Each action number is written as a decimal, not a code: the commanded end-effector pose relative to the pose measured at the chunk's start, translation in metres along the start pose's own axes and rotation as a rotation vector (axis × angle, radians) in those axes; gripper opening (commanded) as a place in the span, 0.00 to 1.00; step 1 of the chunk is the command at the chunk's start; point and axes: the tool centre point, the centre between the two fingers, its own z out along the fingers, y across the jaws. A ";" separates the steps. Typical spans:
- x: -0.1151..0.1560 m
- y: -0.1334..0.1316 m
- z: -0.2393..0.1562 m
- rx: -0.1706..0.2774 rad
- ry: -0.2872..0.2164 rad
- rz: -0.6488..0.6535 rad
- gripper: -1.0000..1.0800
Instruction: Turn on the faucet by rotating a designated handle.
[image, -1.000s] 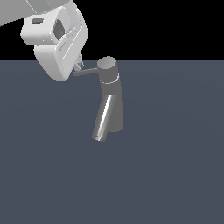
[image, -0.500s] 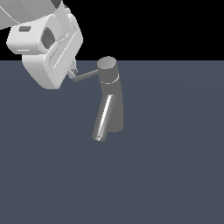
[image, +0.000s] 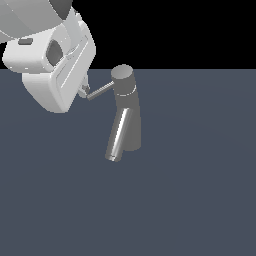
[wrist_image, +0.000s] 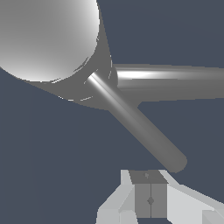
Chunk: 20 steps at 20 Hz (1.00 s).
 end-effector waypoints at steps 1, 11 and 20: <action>0.021 0.004 0.003 -0.005 0.022 0.026 0.00; 0.040 0.026 0.003 -0.006 0.025 0.029 0.00; 0.047 0.027 0.001 -0.003 0.013 0.018 0.00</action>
